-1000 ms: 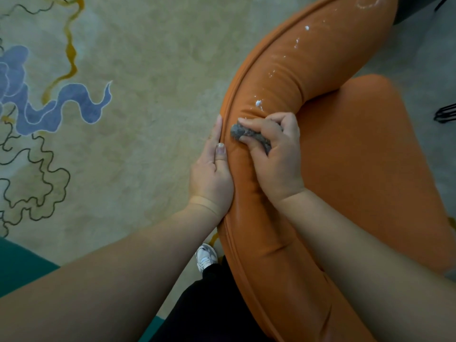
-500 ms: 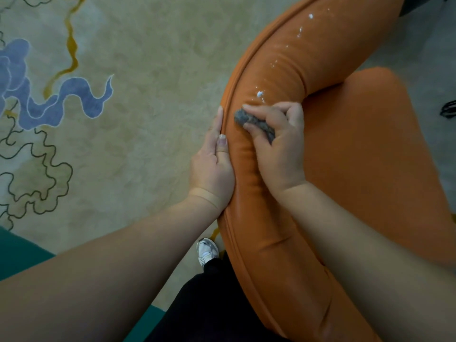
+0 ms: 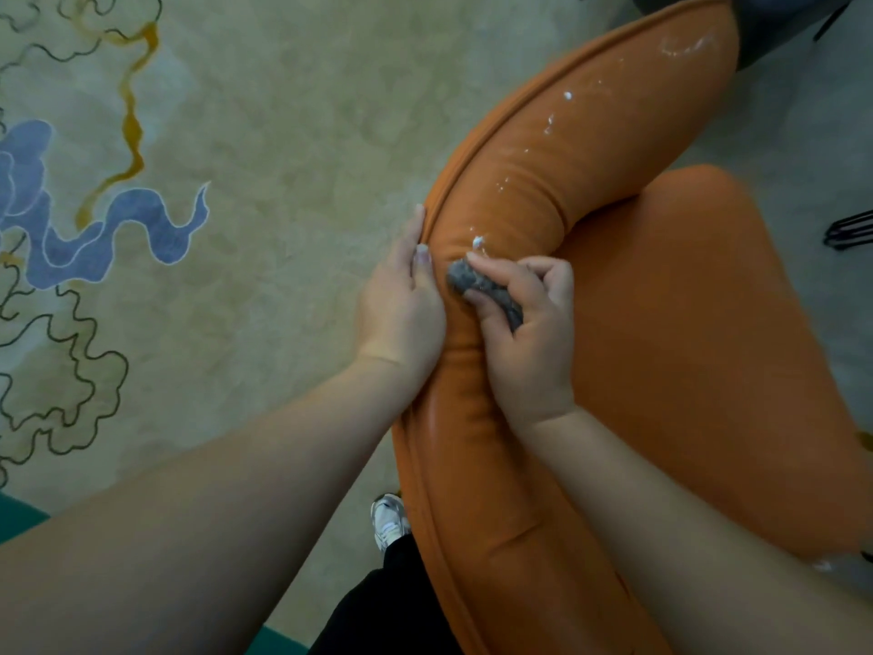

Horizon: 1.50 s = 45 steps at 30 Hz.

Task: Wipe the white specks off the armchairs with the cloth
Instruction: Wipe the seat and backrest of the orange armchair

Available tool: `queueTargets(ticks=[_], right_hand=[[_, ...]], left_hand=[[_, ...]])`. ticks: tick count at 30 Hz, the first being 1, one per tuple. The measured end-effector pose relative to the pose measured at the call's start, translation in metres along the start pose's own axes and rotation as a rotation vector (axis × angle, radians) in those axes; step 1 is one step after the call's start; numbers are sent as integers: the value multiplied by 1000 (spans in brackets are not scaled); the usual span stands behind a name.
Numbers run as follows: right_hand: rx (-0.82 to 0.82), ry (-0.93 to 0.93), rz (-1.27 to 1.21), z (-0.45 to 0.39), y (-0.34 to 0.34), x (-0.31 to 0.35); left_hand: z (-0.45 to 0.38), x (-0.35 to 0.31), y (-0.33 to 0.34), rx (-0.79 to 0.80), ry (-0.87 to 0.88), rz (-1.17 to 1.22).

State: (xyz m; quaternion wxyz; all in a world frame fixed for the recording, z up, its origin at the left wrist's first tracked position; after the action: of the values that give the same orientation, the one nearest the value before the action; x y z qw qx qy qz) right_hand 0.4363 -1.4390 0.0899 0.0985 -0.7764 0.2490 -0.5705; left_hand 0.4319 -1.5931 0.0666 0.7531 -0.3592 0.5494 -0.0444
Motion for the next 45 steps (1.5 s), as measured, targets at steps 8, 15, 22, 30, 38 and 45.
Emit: queueTargets(ticks=[8, 15, 22, 30, 38, 45], right_hand=[[-53, -34, 78, -48, 13, -10], [-22, 22, 25, -25, 7, -12], [-67, 13, 45, -55, 15, -13], [-25, 39, 27, -38, 10, -16], [-24, 39, 13, -28, 9, -10], [-62, 18, 67, -60, 17, -14]], left_hand=[[2, 3, -1, -40, 24, -25], [3, 9, 0, -29, -8, -57], [3, 8, -1, -41, 11, -46], [3, 8, 0, -48, 15, -41], [4, 6, -2, -71, 23, -34], [3, 5, -2, -76, 21, -48]])
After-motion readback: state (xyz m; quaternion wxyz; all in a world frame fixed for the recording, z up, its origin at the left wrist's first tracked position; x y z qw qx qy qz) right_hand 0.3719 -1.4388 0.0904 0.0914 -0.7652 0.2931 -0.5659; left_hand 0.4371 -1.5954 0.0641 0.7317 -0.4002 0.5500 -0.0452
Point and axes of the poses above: each hand's wrist, its own z-axis away from the middle knuckle, its own y-axis out of the palm, x = y × z, the point moved 10 cm from there along -z, towards the middle knuckle, and after that the axes turned 9 degrees about -x, right-handed, at the moved point
